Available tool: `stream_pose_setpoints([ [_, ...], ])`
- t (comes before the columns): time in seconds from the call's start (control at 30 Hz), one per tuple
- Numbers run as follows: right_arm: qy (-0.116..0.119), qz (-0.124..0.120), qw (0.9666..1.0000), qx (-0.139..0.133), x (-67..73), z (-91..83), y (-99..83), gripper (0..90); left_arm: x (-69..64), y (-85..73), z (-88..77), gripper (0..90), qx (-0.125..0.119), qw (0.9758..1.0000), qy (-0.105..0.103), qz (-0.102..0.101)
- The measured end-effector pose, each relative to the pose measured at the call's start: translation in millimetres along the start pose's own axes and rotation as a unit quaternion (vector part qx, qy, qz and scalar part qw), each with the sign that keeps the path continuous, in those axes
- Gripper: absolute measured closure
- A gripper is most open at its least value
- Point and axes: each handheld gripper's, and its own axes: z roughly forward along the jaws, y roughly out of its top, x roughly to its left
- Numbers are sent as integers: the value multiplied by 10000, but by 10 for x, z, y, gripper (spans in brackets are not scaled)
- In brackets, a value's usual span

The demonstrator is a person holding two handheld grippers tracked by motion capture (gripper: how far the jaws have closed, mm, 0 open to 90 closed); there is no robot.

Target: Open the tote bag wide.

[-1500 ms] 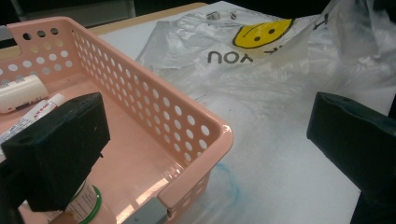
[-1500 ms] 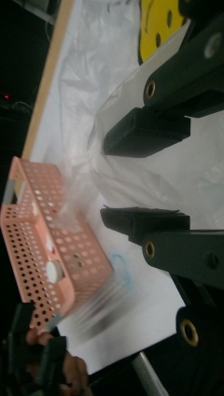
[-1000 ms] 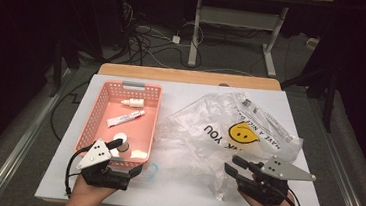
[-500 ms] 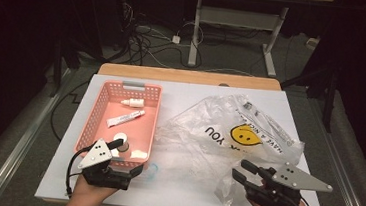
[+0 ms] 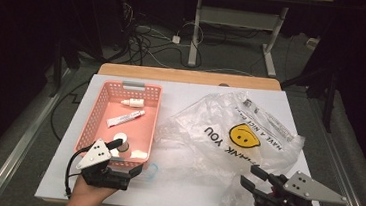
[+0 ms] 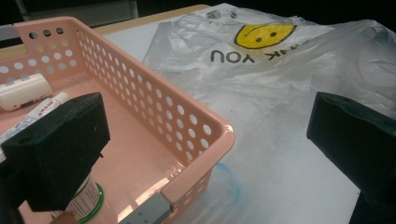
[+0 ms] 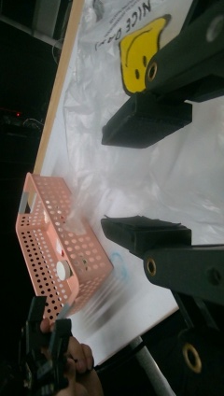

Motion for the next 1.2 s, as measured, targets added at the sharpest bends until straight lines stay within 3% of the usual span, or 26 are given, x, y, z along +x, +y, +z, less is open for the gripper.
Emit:
stream_pose_setpoints([
  [0.13, 87, 74, 9999, 71, -93, 189, 35, 534, 2, 4, -8, 0, -24, 10000, 4, -13],
  [0.17, 90, 68, 9998, 133, -128, 306, 52, 525, 10, 1, -6, 0, -26, 10000, 0, -25],
  [0.37, 26, 74, 9997, 248, -245, 593, 174, 474, 24, -4, -4, 0, -16, 10000, -23, -29],
  [0.43, 14, 37, 9991, 414, -297, 779, 248, 465, 23, -4, -11, 0, -22, 10000, -18, -23],
  [0.57, 65, -77, 9976, 680, -295, 977, 263, 462, 28, -4, -19, 0, -30, 10000, -2, -30],
  [0.63, 140, -154, 9950, 982, -267, 1159, 191, 465, 29, -6, -20, 0, -23, 10000, 3, -27],
  [0.7, 174, -179, 9937, 1091, -251, 1213, 147, 468, 29, -8, -23, 0, -24, 10000, 6, -25],
  [0.9, 250, -271, 9849, 1692, -162, 1460, -176, 470, 32, -12, -31, 0, -27, 10000, 15, -32],
  [1.2, 228, -324, 9767, 2111, -154, 1611, -463, 543, 21, -10, -25, 0, -22, 10000, 5, -20],
])
